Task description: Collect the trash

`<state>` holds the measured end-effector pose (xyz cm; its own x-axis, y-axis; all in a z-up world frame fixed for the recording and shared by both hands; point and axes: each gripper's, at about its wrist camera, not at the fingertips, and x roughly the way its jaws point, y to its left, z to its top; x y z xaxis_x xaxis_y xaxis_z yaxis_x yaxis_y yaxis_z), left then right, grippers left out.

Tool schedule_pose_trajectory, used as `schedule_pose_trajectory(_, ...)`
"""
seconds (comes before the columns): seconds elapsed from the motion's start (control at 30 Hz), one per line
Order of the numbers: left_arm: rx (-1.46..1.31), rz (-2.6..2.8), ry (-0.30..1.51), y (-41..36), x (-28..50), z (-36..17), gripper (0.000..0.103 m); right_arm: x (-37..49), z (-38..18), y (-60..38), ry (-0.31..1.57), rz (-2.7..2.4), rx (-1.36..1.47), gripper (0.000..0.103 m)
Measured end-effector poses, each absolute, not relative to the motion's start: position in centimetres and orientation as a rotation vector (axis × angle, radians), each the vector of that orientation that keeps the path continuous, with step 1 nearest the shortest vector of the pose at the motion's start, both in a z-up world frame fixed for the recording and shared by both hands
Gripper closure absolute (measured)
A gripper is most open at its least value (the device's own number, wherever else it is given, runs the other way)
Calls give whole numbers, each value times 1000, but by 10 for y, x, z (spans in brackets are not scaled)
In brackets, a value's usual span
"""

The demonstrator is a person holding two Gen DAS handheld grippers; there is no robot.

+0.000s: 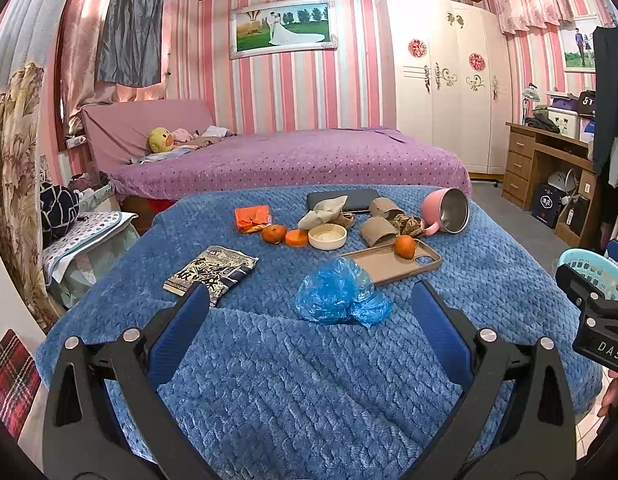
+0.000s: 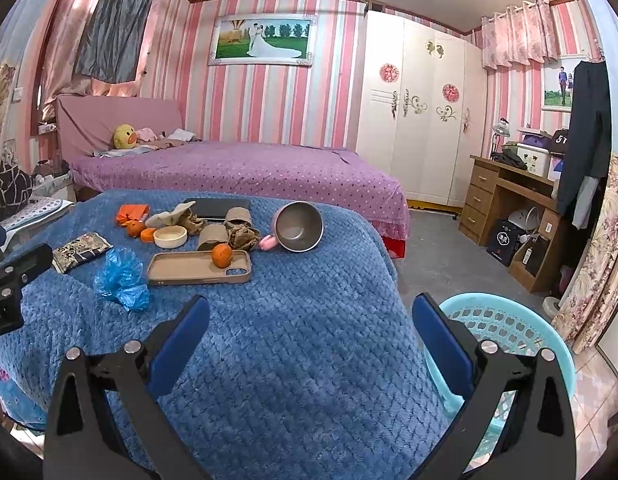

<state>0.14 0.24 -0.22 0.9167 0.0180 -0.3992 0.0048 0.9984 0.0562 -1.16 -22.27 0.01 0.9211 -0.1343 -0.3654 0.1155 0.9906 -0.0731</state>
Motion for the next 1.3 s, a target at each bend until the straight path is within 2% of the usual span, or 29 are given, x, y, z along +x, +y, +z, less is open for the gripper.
schedule_pose_trajectory(1.3, 58, 9, 412, 3, 0, -4, 5, -10, -3, -223, 383, -141, -53, 4)
